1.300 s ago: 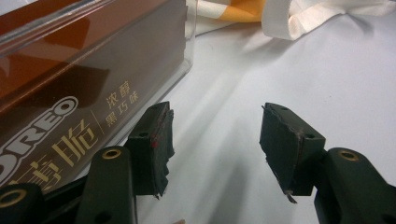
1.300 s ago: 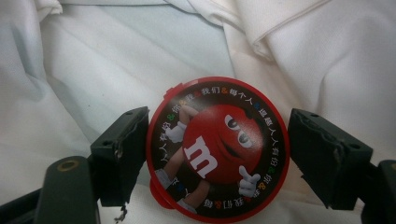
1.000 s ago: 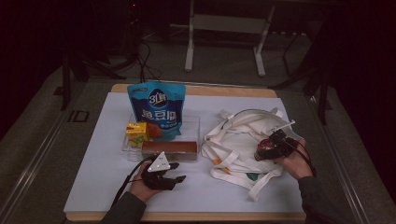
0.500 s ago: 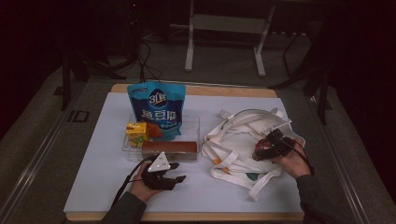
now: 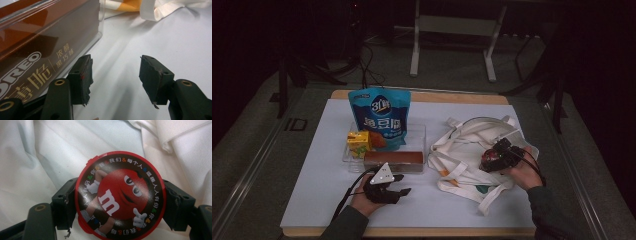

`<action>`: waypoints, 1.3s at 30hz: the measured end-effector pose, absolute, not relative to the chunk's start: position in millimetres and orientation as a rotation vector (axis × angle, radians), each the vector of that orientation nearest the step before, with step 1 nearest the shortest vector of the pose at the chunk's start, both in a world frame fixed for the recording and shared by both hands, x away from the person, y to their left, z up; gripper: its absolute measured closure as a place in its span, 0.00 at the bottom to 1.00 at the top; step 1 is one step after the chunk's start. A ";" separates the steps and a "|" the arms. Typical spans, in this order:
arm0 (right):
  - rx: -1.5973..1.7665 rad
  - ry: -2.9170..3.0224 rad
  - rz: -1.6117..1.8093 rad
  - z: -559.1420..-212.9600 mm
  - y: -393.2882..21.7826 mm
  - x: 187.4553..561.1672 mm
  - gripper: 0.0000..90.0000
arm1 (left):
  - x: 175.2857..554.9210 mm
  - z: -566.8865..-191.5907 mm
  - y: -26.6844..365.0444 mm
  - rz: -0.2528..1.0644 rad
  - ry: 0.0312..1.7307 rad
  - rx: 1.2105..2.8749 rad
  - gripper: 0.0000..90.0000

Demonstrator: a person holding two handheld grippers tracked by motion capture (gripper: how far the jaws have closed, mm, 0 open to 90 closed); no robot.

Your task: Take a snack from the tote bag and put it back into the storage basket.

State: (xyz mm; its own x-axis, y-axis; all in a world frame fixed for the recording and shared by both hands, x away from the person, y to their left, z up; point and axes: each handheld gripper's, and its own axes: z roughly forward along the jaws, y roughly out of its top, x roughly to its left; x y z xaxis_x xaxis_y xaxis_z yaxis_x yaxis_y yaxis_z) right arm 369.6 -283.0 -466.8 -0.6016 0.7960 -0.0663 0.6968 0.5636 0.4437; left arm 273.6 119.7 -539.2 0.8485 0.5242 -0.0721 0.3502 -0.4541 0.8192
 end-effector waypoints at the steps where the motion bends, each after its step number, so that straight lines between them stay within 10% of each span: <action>1: 1.239 2.540 0.552 -466.7 -282.5 369.7 0.28 | 273.6 -539.2 119.7 0.236 0.637 2.091 0.49; 39: 1.145 2.561 0.584 -440.2 -266.8 366.6 0.28 | 273.6 -539.2 119.7 0.236 0.636 2.091 0.49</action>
